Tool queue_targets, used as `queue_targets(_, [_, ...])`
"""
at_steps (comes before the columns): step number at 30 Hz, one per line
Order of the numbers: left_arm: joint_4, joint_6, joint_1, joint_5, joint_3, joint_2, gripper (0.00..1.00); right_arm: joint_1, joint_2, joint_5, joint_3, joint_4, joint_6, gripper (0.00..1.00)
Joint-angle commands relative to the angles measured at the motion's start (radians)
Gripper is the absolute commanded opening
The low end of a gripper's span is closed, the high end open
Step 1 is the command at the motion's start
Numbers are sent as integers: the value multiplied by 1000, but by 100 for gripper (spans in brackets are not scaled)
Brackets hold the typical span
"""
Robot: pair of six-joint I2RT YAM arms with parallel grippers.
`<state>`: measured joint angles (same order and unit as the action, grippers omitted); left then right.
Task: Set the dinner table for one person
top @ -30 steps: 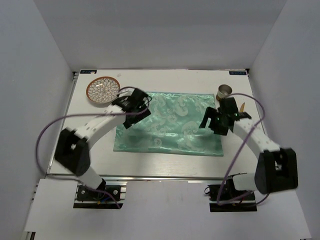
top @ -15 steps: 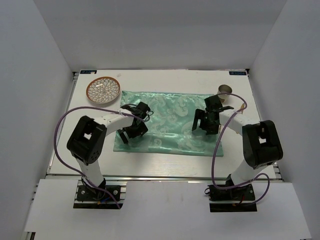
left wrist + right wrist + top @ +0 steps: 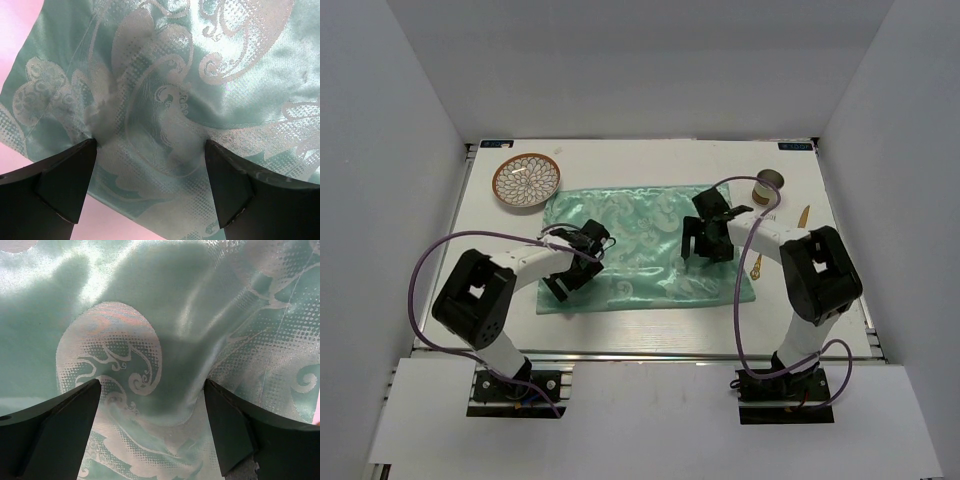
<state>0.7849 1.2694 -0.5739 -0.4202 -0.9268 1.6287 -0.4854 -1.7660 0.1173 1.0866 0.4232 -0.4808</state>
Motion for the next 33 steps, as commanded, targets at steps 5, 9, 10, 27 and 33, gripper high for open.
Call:
queue_targets(5, [140, -30, 31, -110, -43, 5, 98, -65, -38, 13, -40, 20, -94, 89])
queue_targets(9, [146, -80, 61, -120, -76, 16, 98, -65, 57, 28, -158, -35, -131, 89])
queue_targets(10, [143, -90, 62, -120, -78, 16, 98, -62, 71, 34, -180, -44, -133, 89])
queue_targets(27, [74, -157, 83, -57, -15, -55, 98, 19, 109, 84, -228, -29, -131, 89])
queue_targets(33, [86, -183, 83, -58, -49, -96, 98, 39, 123, 52, -248, -41, -130, 89])
